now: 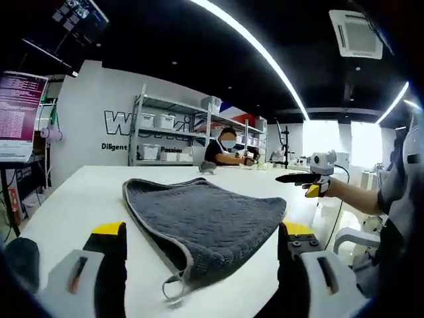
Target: Fold the towel on the table until its edges align and the towel forms a compact rectangular stack.
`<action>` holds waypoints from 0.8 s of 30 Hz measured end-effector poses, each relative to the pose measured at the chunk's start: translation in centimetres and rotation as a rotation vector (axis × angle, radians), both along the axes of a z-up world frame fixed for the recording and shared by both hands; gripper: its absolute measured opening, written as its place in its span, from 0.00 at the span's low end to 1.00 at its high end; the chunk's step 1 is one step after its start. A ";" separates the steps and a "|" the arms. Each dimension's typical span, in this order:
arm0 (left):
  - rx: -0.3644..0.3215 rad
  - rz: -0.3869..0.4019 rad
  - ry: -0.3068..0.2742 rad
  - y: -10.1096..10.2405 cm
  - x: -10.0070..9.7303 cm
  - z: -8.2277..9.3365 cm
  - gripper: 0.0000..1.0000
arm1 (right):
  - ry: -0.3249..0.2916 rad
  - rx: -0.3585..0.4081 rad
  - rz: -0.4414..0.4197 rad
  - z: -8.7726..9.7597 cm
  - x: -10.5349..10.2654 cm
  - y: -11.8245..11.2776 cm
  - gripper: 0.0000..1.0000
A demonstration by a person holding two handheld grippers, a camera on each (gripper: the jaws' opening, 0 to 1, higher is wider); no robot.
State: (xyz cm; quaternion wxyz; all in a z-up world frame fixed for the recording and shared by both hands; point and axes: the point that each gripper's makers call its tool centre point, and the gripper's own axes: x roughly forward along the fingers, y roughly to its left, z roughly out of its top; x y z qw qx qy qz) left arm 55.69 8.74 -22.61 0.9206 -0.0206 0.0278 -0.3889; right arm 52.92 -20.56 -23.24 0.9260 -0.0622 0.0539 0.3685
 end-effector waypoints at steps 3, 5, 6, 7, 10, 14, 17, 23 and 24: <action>0.007 -0.006 0.000 -0.1 -0.6 -0.2 0.99 | 0.011 0.022 -0.012 0.1 -0.6 -0.2 0.99; 0.023 -0.003 0.007 -0.2 -1.1 -0.7 0.99 | 0.001 0.031 -0.026 0.4 -1.2 -0.6 0.99; 0.033 -0.002 0.011 -0.1 -1.2 -0.9 0.99 | -0.001 0.038 -0.037 0.6 -1.3 -0.9 0.99; 0.043 0.000 0.016 -0.1 -1.4 -1.1 0.99 | 0.001 0.039 -0.041 0.6 -1.3 -1.0 0.99; 0.043 0.018 0.027 0.4 -1.7 -1.5 0.99 | 0.011 0.037 -0.048 0.4 -1.2 -1.3 0.99; 0.021 0.041 0.046 1.3 -1.5 -1.8 0.99 | 0.025 -0.006 -0.054 -0.4 -1.2 -1.7 0.99; 0.026 0.057 0.050 1.9 -1.4 -2.1 0.99 | 0.043 -0.015 -0.037 -1.0 -1.4 -1.7 0.99; 0.053 0.074 0.046 2.3 -1.7 -2.5 0.99 | 0.055 0.003 -0.058 -1.6 -1.5 -2.5 0.99; 0.053 0.077 0.042 2.3 -1.7 -2.4 0.99 | 0.053 0.002 -0.064 -1.5 -1.5 -2.6 0.99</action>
